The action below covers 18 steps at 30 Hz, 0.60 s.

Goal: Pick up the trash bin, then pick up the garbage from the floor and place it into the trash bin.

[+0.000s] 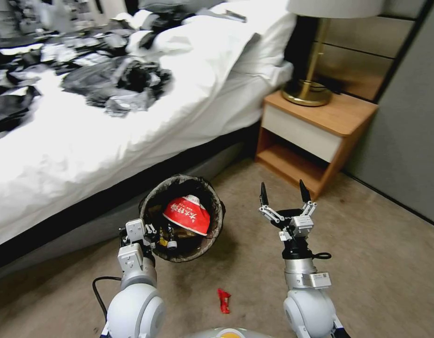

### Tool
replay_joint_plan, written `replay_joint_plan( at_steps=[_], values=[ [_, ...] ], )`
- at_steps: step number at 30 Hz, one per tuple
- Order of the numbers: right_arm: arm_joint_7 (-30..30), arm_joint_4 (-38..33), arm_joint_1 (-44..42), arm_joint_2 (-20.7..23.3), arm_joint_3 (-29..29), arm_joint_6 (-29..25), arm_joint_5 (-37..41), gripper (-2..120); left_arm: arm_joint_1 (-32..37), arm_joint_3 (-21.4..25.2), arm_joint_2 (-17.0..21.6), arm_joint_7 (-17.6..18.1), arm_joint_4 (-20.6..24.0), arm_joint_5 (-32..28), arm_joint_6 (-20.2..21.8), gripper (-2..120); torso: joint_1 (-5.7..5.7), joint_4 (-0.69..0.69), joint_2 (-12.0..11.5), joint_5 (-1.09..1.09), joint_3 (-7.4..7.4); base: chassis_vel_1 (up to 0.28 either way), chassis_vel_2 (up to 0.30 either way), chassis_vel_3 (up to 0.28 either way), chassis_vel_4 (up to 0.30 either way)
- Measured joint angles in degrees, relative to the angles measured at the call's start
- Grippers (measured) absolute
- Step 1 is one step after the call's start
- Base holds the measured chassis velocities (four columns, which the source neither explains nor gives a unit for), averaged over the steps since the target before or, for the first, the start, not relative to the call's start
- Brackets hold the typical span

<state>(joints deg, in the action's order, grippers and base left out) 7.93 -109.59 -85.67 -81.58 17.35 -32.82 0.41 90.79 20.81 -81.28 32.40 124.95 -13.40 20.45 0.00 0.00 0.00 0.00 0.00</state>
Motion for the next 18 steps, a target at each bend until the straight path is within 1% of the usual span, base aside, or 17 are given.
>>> replay_joint_plan(
  at_steps=[7,11,18],
  values=[
    [-0.38,0.05,0.05,-0.04,-0.24,-0.04,-0.03,100,-0.20,-0.01,0.01,0.00,-0.13,0.40,-0.59,0,-0.01,0.00,0.00,0.00,0.00,0.116,0.133,0.124,0.121],
    [-0.48,0.00,0.07,-0.10,-0.40,0.03,-0.05,100,-0.30,-0.14,0.02,0.00,-0.49,0.54,-0.76,0,0.00,0.02,0.00,0.00,0.00,0.092,0.075,0.090,0.085],
    [-0.57,-0.26,0.24,-0.07,-0.40,0.34,-0.05,100,-0.45,-0.44,0.09,-0.04,-0.64,0.48,-0.78,0,0.00,-0.02,0.00,0.00,0.00,0.020,0.008,0.012,0.013]
  ],
)
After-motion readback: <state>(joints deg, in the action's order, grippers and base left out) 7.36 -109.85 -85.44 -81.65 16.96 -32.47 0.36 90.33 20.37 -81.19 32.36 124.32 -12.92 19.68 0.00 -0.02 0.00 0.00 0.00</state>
